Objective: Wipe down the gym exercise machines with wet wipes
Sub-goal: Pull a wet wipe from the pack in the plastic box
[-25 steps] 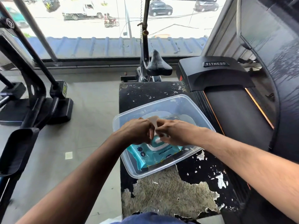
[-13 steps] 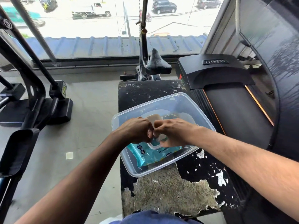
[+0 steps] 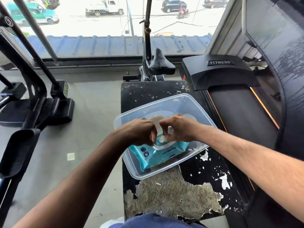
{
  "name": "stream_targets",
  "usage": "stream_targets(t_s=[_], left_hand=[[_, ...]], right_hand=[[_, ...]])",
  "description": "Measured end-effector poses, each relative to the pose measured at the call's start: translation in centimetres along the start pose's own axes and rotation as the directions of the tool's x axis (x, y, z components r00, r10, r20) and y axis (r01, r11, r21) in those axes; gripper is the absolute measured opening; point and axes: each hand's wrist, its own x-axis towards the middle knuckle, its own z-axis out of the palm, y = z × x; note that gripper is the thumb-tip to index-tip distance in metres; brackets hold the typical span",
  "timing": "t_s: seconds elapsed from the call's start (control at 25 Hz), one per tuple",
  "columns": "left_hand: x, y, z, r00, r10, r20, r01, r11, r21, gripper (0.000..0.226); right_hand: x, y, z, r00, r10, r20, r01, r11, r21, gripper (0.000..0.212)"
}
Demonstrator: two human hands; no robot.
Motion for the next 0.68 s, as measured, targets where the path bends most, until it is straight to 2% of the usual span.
stream_targets(t_s=[0.12,0.2,0.28,0.4,0.52,0.68], left_hand=[[-1.4,0.4,-0.1,0.992,0.070,0.102,-0.080,0.992,0.097,0.044],[-2.6,0.7,0.2,0.985,0.059,0.165,-0.089,0.979,0.181,0.054],[-3.5,1.1,0.6,0.984,0.034,0.174,-0.078,0.965,0.251,0.057],[-4.1,1.6,1.4,0.991,-0.011,0.137,-0.032,0.952,0.306,0.058],[-4.2,1.8,1.8,0.996,-0.020,0.088,-0.007,0.955,0.295,0.059],[-4.2,1.6,2.2,0.999,-0.015,0.033,0.005,0.959,0.283,0.058]], right_hand=[[-0.2,-0.4,0.2,0.995,-0.084,0.055,0.086,0.995,-0.049,0.026],[-0.2,-0.9,0.3,0.989,-0.115,0.096,0.127,0.983,-0.134,0.016],[0.1,-1.2,0.5,0.991,-0.118,0.068,0.129,0.975,-0.180,0.009],[0.9,-1.3,0.5,0.996,-0.055,0.067,0.067,0.981,-0.182,0.010],[0.8,-0.4,-0.1,0.997,0.001,0.080,0.008,0.994,-0.113,0.011],[-0.4,0.2,-0.8,1.000,0.014,0.027,-0.016,0.997,0.073,0.006]])
